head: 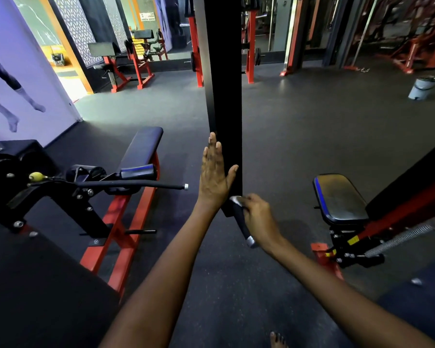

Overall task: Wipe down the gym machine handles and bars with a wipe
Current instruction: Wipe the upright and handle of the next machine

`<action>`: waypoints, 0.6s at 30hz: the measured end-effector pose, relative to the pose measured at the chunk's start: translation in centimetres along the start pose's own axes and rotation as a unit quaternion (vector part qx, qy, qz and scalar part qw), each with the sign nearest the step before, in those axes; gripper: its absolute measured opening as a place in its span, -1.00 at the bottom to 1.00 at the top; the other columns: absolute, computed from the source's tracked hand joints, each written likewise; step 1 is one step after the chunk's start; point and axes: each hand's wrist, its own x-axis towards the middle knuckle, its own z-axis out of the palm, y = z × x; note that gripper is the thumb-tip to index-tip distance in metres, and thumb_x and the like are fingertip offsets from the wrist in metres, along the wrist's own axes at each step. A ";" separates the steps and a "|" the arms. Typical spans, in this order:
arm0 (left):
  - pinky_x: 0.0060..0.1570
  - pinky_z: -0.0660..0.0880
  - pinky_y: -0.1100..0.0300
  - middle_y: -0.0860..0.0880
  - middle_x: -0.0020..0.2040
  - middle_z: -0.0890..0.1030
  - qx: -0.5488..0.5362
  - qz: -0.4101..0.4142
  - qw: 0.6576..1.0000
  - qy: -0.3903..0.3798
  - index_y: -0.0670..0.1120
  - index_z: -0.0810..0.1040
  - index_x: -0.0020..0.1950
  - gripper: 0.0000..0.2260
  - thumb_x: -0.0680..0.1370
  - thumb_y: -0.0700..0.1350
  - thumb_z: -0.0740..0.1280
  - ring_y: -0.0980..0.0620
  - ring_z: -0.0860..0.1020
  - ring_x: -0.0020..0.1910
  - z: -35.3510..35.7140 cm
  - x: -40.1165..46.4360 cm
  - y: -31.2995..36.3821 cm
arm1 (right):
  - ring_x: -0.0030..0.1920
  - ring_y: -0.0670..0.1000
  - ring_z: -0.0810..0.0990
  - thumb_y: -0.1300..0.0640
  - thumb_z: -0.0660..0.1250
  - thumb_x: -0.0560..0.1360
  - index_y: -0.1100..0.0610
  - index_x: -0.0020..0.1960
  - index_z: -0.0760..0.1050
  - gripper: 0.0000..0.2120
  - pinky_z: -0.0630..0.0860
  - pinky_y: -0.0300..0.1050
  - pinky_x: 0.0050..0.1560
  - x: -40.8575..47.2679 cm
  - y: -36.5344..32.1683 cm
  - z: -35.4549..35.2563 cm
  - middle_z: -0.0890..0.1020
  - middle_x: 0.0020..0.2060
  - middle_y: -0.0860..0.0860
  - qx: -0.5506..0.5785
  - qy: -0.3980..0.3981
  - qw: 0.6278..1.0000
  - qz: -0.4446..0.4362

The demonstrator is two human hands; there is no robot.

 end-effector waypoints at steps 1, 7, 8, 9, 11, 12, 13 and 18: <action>0.53 -0.11 0.13 0.17 0.56 -0.30 0.002 0.000 1.000 0.002 0.12 -0.33 0.55 -0.37 0.67 0.05 0.07 0.14 -0.17 0.55 0.0 -0.1 0.0 | 0.14 0.18 0.47 0.37 0.20 0.50 0.28 0.20 0.53 -0.70 0.39 -0.05 0.12 -0.4 0.1 -0.2 0.53 0.12 0.22 -0.048 -0.040 0.995 -0.074; 0.53 -0.12 0.13 0.16 0.56 -0.30 0.011 0.000 1.000 -0.004 0.11 -0.33 0.55 -0.37 0.66 0.07 0.06 0.13 -0.18 0.55 0.0 -0.1 -0.2 | 0.08 0.09 0.57 0.36 0.47 0.15 0.22 -0.08 0.66 -0.67 0.61 -0.08 -0.15 0.5 0.9 -1.2 0.64 0.00 0.05 -0.233 -0.130 0.911 -0.313; 0.53 -0.13 0.14 0.16 0.56 -0.31 0.014 -0.002 1.000 -0.006 0.11 -0.33 0.55 -0.37 0.66 0.07 0.06 0.14 -0.18 0.55 0.0 0.0 -0.1 | 0.08 0.09 0.55 0.37 0.41 0.22 0.23 -0.05 0.65 -0.70 0.60 -0.06 -0.14 0.7 0.3 -0.9 0.63 0.00 0.05 -0.230 -0.125 0.922 -0.286; 0.53 -0.14 0.15 0.16 0.56 -0.31 0.020 -0.003 1.000 -0.007 0.10 -0.33 0.55 -0.37 0.66 0.08 0.06 0.14 -0.18 0.55 0.0 0.0 -0.2 | 0.10 0.10 0.52 0.37 0.34 0.29 0.24 -0.02 0.64 -0.72 0.58 -0.02 -0.11 0.8 -0.2 -0.7 0.62 0.01 0.06 -0.233 -0.120 0.928 -0.264; 0.53 -0.14 0.13 0.14 0.56 -0.31 0.037 -0.002 0.999 -0.007 0.09 -0.33 0.55 -0.37 0.66 0.08 0.05 0.13 -0.18 0.55 0.1 -0.1 -0.1 | 0.09 0.10 0.50 0.36 0.28 0.34 0.26 -0.05 0.62 -0.77 0.55 0.02 -0.05 0.1 0.2 -0.2 0.60 -0.01 0.09 -0.246 -0.125 0.924 -0.265; 0.53 -0.14 0.13 0.14 0.56 -0.31 0.042 -0.002 0.999 -0.009 0.08 -0.33 0.55 -0.37 0.66 0.08 0.05 0.13 -0.18 0.55 0.1 -0.1 -0.1 | 0.05 0.11 0.53 0.38 0.28 0.34 0.26 -0.13 0.62 -0.82 0.56 0.02 -0.07 -0.9 0.7 -0.4 0.60 -0.05 0.11 -0.223 -0.134 0.925 -0.275; 0.53 -0.14 0.13 0.14 0.56 -0.31 0.043 0.000 0.999 -0.011 0.08 -0.33 0.55 -0.37 0.67 0.09 0.05 0.13 -0.18 0.55 0.0 -0.1 -0.1 | 0.00 0.11 0.56 0.39 0.27 0.35 0.26 -0.21 0.60 -0.86 0.56 0.00 -0.09 -2.2 1.3 -0.9 0.60 -0.10 0.11 -0.178 -0.140 0.930 -0.291; 0.53 -0.16 0.14 0.10 0.56 -0.32 0.061 0.005 0.998 -0.005 0.03 -0.33 0.56 -0.34 0.66 0.02 0.09 0.12 -0.19 0.55 0.1 0.1 0.5 | -0.10 -0.16 0.61 0.33 0.08 0.30 0.24 -0.34 0.58 -0.71 0.49 -0.27 -0.06 -5.1 2.9 -3.8 0.64 -0.22 -0.12 0.159 0.025 0.973 -0.168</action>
